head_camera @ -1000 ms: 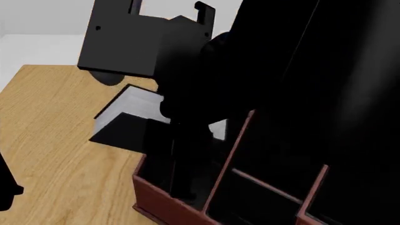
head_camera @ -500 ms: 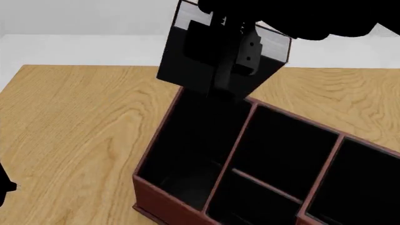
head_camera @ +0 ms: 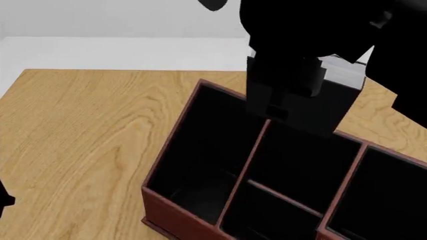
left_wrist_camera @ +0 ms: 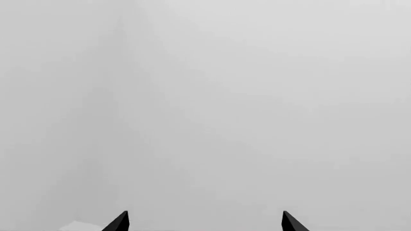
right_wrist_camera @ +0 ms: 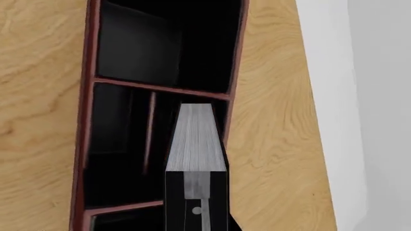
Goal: Pick up the book and place it in the front compartment of the caddy.
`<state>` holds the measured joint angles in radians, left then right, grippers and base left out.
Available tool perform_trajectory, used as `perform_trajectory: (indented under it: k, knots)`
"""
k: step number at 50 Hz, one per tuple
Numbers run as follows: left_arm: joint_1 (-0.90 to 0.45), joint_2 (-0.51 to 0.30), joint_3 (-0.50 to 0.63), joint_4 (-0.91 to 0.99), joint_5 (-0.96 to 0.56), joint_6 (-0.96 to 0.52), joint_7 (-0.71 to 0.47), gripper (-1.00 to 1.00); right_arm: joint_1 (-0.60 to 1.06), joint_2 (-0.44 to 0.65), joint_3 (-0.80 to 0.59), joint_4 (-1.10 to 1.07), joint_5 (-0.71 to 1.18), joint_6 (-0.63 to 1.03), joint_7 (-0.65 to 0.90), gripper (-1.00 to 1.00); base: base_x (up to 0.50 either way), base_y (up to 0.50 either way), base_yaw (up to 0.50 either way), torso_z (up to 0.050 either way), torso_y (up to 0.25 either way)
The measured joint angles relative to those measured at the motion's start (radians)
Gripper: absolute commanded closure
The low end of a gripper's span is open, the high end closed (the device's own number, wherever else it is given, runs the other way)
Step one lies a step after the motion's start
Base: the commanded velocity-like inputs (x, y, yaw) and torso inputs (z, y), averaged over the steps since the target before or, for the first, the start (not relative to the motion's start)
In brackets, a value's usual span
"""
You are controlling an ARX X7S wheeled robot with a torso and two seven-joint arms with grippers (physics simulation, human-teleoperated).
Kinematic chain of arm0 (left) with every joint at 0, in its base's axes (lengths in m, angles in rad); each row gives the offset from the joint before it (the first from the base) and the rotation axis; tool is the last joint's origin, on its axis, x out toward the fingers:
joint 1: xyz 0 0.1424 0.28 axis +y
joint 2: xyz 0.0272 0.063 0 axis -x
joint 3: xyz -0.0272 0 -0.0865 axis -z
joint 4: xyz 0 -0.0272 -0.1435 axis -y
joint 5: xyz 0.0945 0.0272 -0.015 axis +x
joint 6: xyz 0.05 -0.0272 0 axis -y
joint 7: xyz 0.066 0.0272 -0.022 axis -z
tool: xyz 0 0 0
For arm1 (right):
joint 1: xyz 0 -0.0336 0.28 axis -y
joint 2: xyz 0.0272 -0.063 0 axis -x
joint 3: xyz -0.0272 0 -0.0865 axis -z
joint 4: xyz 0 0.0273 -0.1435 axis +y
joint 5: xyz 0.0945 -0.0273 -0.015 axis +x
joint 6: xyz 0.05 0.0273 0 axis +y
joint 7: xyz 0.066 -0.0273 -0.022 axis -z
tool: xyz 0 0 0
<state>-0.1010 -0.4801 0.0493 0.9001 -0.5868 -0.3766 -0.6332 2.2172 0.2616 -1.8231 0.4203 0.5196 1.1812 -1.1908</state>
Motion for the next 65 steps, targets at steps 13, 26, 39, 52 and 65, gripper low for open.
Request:
perform_trajectory:
  k: [13,26,39,52,65]
  knots:
    - [-0.006,-0.002,0.007,-0.011,0.002,0.002,0.000,-1.00,-0.078,0.022,-0.002,-0.020,-0.001,0.030,0.030,1.00,0.00,0.00,0.00,0.000,0.001]
    - [0.001,-0.011,0.004,-0.002,-0.001,0.000,-0.011,-1.00,-0.153,0.031,-0.003,0.004,-0.011,0.027,0.071,1.00,0.00,0.00,0.00,0.000,0.002]
    - [0.017,-0.021,-0.002,0.010,-0.002,0.001,-0.022,-1.00,-0.233,0.010,0.005,0.078,-0.026,-0.021,0.105,1.00,0.00,0.00,0.00,0.000,0.002]
    - [0.026,-0.025,-0.001,0.007,0.001,0.006,-0.026,-1.00,-0.301,-0.017,0.007,0.161,-0.045,-0.079,0.126,1.00,0.00,0.00,0.00,0.000,0.001]
    - [0.024,-0.032,0.000,0.005,-0.003,0.003,-0.031,-1.00,-0.364,-0.043,0.009,0.244,-0.059,-0.134,0.140,1.00,0.00,0.00,0.00,0.002,0.002]
